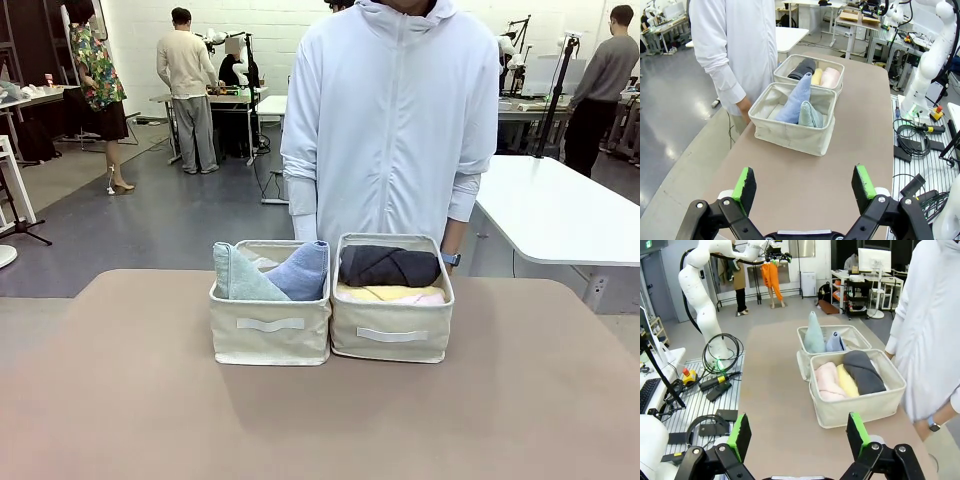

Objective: Sort the towels based on their folding style.
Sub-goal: Pick up another triangle-folded towel from the table and place it in the left Fabric basket.

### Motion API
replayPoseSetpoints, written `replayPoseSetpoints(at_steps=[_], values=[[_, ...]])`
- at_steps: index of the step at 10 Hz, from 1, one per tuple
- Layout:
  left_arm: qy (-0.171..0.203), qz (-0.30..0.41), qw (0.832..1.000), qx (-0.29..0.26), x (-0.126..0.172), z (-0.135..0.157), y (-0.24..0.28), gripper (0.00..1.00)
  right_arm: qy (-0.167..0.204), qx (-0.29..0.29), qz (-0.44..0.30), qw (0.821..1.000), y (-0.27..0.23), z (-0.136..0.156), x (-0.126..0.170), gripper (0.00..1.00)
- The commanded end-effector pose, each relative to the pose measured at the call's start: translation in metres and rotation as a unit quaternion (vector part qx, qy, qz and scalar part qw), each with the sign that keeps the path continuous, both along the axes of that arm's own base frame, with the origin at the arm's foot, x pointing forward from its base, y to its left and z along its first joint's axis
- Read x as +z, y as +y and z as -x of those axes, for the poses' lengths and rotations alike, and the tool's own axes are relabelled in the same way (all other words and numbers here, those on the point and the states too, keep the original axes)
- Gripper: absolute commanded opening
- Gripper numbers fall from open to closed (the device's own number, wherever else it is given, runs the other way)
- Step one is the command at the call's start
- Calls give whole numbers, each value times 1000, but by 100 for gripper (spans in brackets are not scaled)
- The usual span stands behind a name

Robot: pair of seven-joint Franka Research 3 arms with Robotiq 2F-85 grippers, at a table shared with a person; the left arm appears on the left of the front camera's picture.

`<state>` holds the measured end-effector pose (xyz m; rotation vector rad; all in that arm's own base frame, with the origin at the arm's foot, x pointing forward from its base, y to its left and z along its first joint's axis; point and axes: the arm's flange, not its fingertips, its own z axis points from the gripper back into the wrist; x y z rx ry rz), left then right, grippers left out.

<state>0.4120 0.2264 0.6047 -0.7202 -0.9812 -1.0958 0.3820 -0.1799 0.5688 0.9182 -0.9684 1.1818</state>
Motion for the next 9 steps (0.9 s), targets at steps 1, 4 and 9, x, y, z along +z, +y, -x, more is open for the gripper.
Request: replayPoseSetpoints(at_steps=[1,4,9], values=[[-8,5,1000,-2,2,0,0,100,-6,-3,3,1000,1,1,-1,100],[-8,5,1000,-2,2,0,0,100,-6,-3,3,1000,1,1,-1,100],[-8,5,1000,-2,2,0,0,100,-6,-3,3,1000,1,1,-1,100]])
